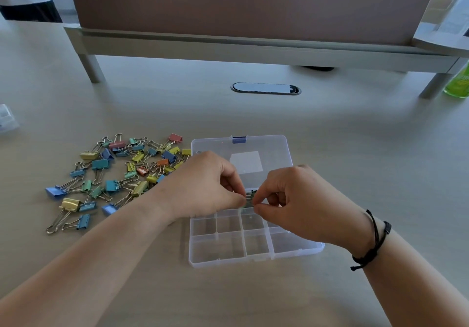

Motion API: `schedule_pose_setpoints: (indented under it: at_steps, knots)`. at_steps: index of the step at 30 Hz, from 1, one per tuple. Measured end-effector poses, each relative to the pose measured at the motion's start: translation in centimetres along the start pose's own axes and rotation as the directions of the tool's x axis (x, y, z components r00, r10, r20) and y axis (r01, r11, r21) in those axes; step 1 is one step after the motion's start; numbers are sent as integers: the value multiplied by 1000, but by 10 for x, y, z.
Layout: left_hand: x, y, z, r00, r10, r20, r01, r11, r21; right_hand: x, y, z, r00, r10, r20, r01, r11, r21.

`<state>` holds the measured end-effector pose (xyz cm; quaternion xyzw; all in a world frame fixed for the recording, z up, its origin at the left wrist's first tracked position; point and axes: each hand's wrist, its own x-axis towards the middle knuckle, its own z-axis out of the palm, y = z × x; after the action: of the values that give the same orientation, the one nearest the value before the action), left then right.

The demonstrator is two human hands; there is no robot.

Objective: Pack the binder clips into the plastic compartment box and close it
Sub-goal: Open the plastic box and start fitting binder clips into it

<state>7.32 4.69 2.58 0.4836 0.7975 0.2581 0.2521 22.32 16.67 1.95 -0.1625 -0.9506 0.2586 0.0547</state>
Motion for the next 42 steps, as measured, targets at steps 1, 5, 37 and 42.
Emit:
schedule_pose_setpoints:
  at_steps: [1, 5, 37, 42]
  knots:
    - [0, 0, 0, 1000, 2, 1, -2, 1000, 14, 0, 1, 0, 1000, -8, -1, 8, 1000, 4]
    - [1, -1, 1, 998, 16, -52, -19, 998, -65, 1, 4, -1, 997, -31, -77, 38, 995, 90]
    - [-2, 17, 13, 990, 119, 79, 45, 271, -962, 4, -11, 12, 905, -75, -419, 200, 944, 263]
    - [-3, 16, 10, 991, 106, 84, 55, 253, -966, 3, -10, 5, 945, -139, -298, 231, 925, 301]
